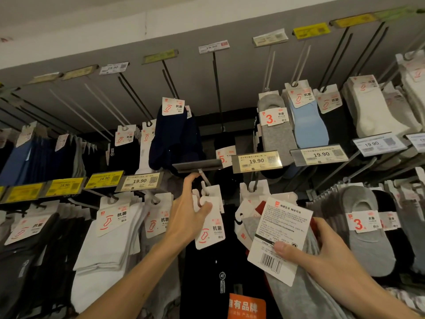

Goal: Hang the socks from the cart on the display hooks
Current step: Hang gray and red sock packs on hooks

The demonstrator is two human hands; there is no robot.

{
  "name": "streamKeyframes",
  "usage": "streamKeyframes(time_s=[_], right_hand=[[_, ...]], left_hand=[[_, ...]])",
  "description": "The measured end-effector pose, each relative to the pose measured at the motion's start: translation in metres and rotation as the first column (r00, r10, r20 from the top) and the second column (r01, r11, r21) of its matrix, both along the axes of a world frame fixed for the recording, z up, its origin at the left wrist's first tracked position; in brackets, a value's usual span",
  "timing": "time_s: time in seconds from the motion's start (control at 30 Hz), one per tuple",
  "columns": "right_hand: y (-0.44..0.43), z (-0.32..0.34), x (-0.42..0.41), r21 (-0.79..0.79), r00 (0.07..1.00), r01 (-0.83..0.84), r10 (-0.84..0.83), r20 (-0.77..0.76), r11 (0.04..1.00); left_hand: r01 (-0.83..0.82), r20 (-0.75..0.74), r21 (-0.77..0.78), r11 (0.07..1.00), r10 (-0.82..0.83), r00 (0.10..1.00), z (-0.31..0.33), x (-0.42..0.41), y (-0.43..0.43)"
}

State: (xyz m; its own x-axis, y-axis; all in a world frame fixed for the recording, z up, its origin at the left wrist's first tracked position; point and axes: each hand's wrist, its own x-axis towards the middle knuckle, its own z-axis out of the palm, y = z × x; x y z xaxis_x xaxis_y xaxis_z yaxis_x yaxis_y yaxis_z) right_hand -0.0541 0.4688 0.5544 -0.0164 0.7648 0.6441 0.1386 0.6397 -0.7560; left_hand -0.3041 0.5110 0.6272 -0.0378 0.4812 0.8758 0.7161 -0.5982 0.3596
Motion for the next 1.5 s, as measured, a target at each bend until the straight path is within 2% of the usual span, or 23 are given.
streamKeyframes(time_s=[0.17,0.4,0.63,0.73,1.1,1.23,1.5], right_hand=[[0.007,0.002,0.002,-0.01,0.999,-0.014,0.013,-0.029,1.0],[0.01,0.001,-0.003,-0.028,0.997,-0.052,0.051,-0.05,0.998],[0.012,0.002,0.001,-0.049,0.997,-0.063,0.06,-0.057,0.997],[0.014,-0.001,0.003,-0.032,0.996,-0.047,0.045,-0.072,0.998],[0.01,-0.005,0.0,0.033,0.995,-0.071,0.073,-0.07,0.997],[0.007,-0.007,0.002,0.056,0.996,-0.049,0.053,-0.076,0.997],[0.003,-0.007,0.007,0.027,0.997,-0.038,0.039,-0.07,0.999]], left_hand=[[0.067,0.068,0.137,0.988,-0.077,0.995,0.007,-0.003,-0.006],[0.012,-0.038,0.269,0.963,-0.002,0.999,0.024,-0.008,-0.002],[-0.049,-0.072,0.357,0.933,0.08,0.994,0.023,-0.007,0.017],[-0.042,-0.064,0.347,0.937,0.069,0.996,0.022,-0.009,0.02],[0.202,0.113,0.15,0.968,-0.22,0.969,0.02,-0.002,0.009],[0.235,0.171,0.146,0.961,-0.258,0.951,0.02,-0.001,0.015],[0.193,0.186,0.195,0.962,-0.23,0.955,0.019,0.005,0.015]])
